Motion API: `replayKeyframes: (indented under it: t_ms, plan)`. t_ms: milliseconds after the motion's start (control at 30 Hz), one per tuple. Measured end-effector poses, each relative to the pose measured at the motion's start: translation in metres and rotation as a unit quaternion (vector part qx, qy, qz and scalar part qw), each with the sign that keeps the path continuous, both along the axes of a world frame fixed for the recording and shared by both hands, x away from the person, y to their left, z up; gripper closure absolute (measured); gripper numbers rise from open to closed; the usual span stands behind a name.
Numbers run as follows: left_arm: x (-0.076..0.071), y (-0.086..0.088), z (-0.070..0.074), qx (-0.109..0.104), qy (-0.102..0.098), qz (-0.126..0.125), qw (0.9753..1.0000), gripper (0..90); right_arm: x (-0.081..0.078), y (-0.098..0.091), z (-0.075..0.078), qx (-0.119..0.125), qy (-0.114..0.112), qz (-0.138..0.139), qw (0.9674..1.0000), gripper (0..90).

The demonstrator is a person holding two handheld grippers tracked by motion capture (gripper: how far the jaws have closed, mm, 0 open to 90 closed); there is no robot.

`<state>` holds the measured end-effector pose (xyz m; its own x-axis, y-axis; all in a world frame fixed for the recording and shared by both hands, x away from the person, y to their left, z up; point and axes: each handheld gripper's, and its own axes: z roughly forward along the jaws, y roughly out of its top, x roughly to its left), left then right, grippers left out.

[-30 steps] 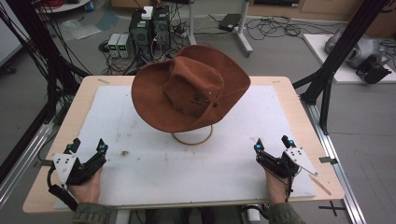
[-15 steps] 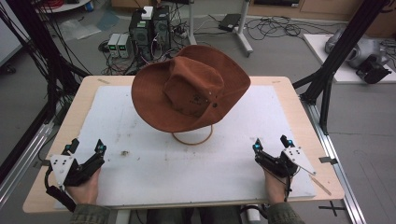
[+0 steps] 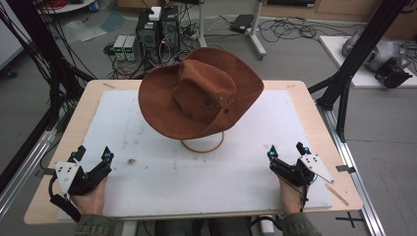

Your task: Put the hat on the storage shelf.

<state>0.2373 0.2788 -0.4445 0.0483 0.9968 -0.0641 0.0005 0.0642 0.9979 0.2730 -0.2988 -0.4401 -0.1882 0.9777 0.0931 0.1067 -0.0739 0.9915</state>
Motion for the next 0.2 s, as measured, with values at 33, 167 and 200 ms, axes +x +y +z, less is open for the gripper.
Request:
replayKeyframes:
  t_ms: [33,167,200]
  plan:
    - [-0.0001,-0.0004,0.0001,0.000,0.001,-0.001,1.0000,21.4,0.0006,-0.0003,-0.0002,-0.001,0.001,0.000,1.0000,4.5]
    - [0.0002,-0.0033,0.0006,0.004,0.006,-0.005,1.0000,20.8,0.0014,-0.0022,-0.0004,0.006,0.005,-0.002,1.0000,4.5]
    - [0.0005,-0.0044,0.0006,0.002,0.007,-0.007,1.0000,20.6,0.0020,-0.0033,-0.0005,0.003,0.001,-0.003,1.0000,4.5]
